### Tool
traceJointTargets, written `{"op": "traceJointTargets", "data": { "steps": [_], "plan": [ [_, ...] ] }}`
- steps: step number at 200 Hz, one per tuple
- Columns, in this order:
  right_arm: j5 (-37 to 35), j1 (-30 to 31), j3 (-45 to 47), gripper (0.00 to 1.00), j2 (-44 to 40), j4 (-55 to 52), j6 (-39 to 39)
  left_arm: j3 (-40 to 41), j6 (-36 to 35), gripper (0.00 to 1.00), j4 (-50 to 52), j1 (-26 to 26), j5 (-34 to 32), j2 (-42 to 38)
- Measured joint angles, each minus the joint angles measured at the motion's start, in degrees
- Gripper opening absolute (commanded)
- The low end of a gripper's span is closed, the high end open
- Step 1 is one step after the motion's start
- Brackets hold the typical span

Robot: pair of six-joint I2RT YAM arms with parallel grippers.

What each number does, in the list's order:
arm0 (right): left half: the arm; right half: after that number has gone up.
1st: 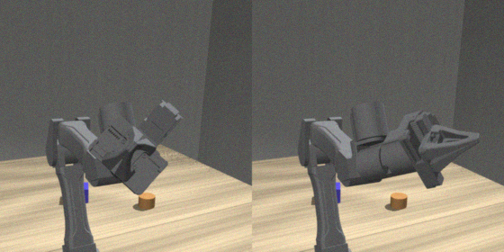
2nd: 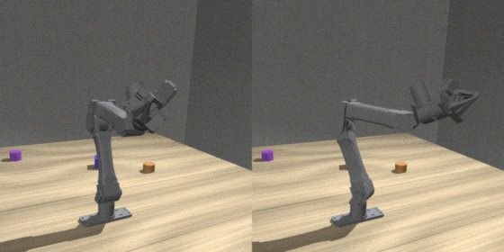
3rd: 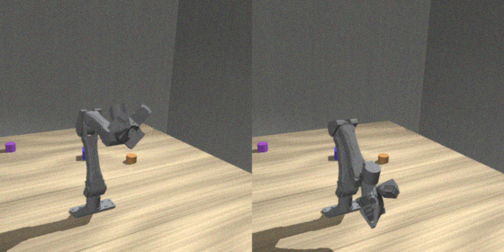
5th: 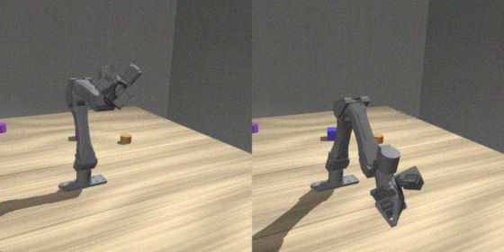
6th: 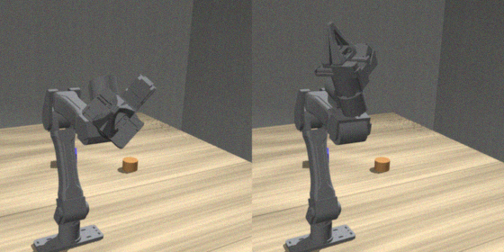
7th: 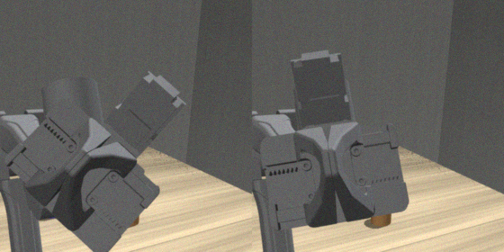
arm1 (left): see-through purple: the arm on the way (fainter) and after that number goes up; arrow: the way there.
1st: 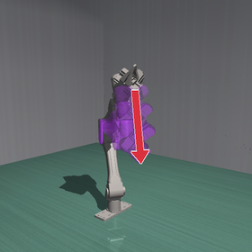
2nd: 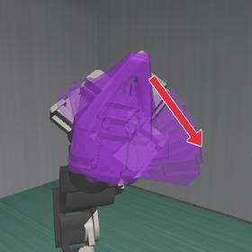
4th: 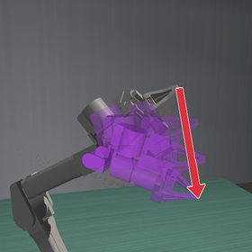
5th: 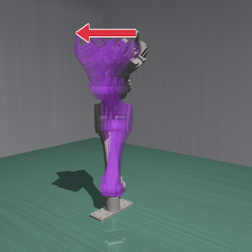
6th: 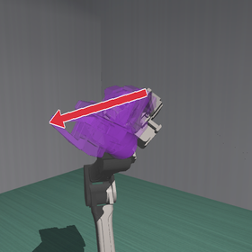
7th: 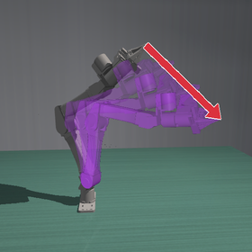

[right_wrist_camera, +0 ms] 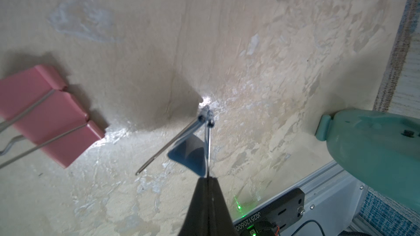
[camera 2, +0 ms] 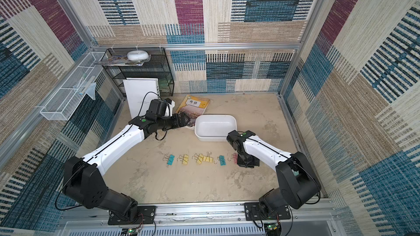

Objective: Take out the binder clips from the storage box
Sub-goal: Place the binder clip at the center of the board.

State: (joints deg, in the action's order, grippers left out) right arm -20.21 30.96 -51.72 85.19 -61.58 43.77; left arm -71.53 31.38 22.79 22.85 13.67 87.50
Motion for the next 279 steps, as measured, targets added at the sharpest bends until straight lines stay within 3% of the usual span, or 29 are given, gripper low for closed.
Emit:
{"op": "traceJointTargets", "data": {
  "steps": [16,30,59,156,168,193,235,279],
  "plan": [
    [0.13,0.0,-0.24,0.0,1.49,0.09,-0.02,0.37,0.0,0.99,-0.17,-0.09,0.0,-0.17],
    [0.09,0.0,-0.48,0.16,2.49,0.17,-0.04,0.68,-0.02,0.99,-0.46,-0.09,0.0,-0.44],
    [0.0,-0.02,-1.4,0.27,4.04,0.44,-0.39,1.09,-0.04,0.99,-0.74,-0.09,-0.02,-0.76],
    [-0.17,-0.09,-7.34,0.33,6.38,5.2,-2.25,0.44,-0.28,0.99,-0.79,-0.24,-0.96,-0.79],
    [-0.59,-0.07,-8.2,0.45,5.95,6.08,-2.58,-0.02,-0.46,0.99,-0.39,-0.33,-1.31,-0.83],
    [-2.23,-0.15,-9.27,0.53,3.93,7.17,-3.02,-1.03,-0.46,0.99,0.9,-0.37,-2.23,-0.83],
    [-8.24,-0.55,-8.41,0.99,-5.51,14.4,-5.49,-0.83,0.24,1.0,1.27,-0.98,-9.11,-2.36],
    [-18.78,-1.77,3.34,1.0,-15.47,36.41,-15.8,2.34,1.05,1.0,1.09,-2.67,-23.69,-5.53]
  ]
}}
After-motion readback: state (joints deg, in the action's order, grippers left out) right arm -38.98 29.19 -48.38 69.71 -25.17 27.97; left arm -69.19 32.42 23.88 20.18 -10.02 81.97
